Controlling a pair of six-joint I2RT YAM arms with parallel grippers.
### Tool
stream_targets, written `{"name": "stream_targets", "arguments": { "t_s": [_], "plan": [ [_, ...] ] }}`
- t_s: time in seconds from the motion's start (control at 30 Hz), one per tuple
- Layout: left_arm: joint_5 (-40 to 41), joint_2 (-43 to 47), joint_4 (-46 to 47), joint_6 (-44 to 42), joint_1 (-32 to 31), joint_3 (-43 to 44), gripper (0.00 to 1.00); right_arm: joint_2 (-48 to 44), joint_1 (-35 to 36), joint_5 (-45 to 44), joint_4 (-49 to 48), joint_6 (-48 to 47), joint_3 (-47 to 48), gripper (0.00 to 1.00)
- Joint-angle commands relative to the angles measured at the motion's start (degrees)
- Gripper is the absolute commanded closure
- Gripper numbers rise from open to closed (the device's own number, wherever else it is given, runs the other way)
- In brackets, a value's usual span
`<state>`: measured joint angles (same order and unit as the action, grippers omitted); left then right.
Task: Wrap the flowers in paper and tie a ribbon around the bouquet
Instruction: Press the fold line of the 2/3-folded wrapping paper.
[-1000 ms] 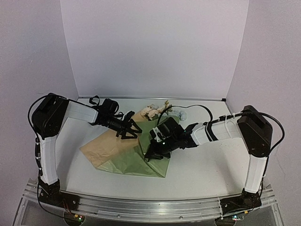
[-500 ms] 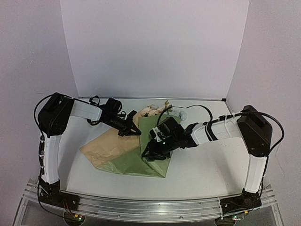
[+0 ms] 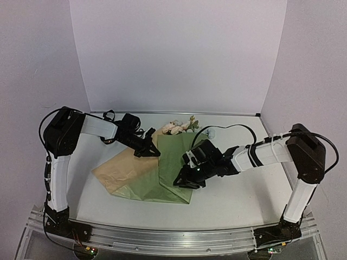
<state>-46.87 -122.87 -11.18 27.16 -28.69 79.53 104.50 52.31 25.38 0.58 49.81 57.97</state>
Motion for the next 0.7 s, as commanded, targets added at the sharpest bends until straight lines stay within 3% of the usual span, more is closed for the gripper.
{"name": "stream_targets", "arguments": {
  "t_s": [0.0, 0.47, 0.53, 0.67],
  "plan": [
    [2.14, 3.72, -1.82, -1.24, 0.48, 2.15, 1.00, 0.18, 0.49, -1.72, -3.83, 2.27, -2.33, 0.75],
    [8.99, 7.19, -1.44, 0.40, 0.40, -2.47, 0.98, 2.46, 1.87, -4.09, -4.64, 4.06, -6.48, 0.82],
    [8.77, 7.02, -1.34, 0.60, 0.32, -2.37, 0.94, 2.53, 1.89, -4.45, -4.58, 4.24, -6.94, 0.82],
    [10.65, 9.34, -2.35, 0.55, 0.06, -2.30, 0.73, 2.80, 1.91, -4.68, -4.53, 4.16, -7.34, 0.82]
  ]
}}
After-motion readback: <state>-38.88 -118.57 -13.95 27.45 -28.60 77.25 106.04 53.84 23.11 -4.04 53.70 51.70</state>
